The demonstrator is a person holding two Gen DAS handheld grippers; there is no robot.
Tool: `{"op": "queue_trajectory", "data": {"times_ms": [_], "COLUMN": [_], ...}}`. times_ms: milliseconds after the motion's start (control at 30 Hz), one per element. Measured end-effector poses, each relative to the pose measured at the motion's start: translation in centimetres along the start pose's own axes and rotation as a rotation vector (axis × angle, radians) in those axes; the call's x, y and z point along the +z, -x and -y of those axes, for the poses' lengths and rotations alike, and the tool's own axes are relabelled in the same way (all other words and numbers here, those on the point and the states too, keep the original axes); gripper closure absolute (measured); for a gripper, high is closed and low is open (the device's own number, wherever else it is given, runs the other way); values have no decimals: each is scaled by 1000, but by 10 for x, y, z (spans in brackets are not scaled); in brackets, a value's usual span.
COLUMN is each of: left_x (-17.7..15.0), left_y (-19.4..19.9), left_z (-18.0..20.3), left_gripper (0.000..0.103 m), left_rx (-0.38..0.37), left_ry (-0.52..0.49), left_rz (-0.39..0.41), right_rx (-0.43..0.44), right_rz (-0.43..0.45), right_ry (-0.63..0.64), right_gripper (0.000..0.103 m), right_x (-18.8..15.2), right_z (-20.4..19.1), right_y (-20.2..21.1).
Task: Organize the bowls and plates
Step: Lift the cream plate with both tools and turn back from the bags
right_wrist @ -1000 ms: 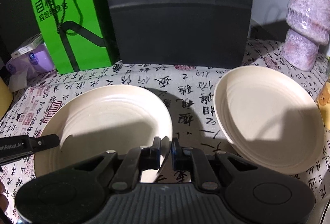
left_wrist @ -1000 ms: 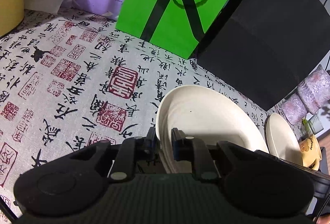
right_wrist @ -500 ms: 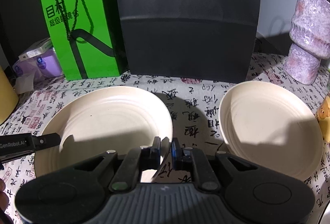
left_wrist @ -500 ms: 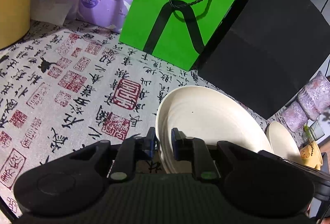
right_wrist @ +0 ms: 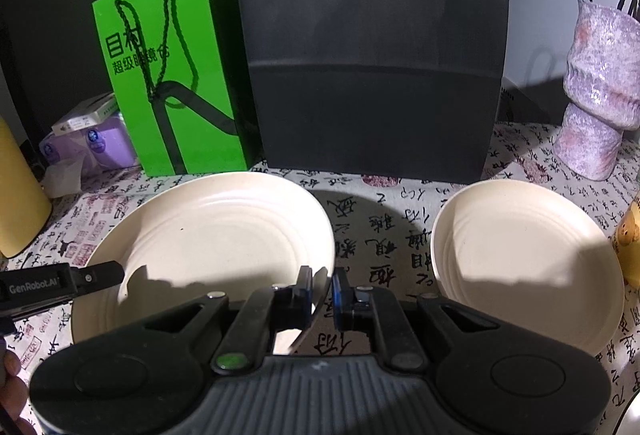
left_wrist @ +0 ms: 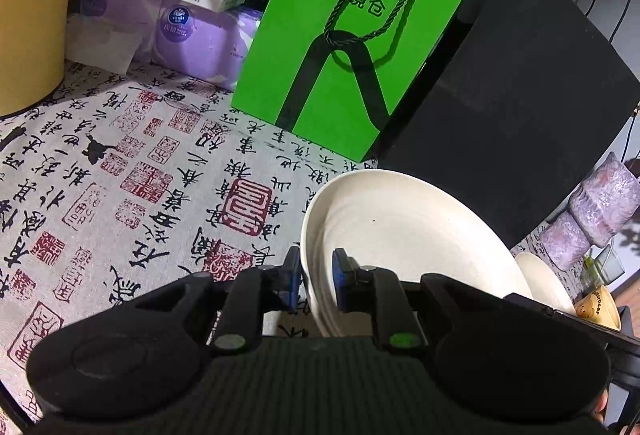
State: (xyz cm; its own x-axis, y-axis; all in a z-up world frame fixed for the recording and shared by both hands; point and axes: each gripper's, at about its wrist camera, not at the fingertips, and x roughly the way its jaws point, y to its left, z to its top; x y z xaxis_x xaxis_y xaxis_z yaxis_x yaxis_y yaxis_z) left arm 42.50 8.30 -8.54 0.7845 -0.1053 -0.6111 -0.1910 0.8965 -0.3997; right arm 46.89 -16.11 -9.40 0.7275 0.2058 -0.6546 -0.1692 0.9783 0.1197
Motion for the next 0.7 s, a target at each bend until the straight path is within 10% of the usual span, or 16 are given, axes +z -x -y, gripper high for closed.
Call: {"op": "queue_trajectory", "data": {"times_ms": [700], "left_x": [-3], "left_y": [15], "left_z": [6], "left_gripper": [87], "left_rx": [-19], "left_ry": [-29], "left_rz": [50], "right_rx": [0], "right_rz": [43], "right_ry": [-59], "right_gripper": [93], "right_x": [-5], "right_z": [3], "right_y": [27]}}
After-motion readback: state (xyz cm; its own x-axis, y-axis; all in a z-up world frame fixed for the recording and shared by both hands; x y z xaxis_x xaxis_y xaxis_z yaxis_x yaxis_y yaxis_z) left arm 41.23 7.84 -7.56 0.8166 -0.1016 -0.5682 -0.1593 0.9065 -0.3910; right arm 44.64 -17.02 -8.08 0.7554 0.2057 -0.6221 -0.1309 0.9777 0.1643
